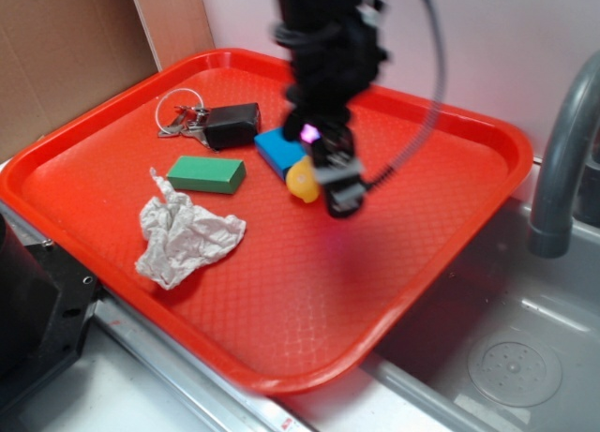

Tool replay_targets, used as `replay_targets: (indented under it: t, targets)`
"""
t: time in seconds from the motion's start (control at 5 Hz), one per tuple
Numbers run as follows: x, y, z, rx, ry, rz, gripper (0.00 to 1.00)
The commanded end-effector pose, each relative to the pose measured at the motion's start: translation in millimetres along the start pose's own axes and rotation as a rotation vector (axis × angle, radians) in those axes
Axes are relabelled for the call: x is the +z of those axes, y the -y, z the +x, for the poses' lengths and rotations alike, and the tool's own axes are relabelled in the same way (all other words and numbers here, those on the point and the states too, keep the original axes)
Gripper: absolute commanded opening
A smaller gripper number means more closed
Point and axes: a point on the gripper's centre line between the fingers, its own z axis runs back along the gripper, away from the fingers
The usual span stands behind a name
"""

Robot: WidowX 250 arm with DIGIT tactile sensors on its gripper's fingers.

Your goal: Grab the yellow duck.

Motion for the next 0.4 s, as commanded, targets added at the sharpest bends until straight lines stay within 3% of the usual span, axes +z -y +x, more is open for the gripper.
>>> replay_targets:
  t: [0.0,0.2]
  targets:
    - [18,-15,-21,0.340,0.080,0.065,1.00]
    - [5,-27,-27,0.596,0.030,0.060,1.00]
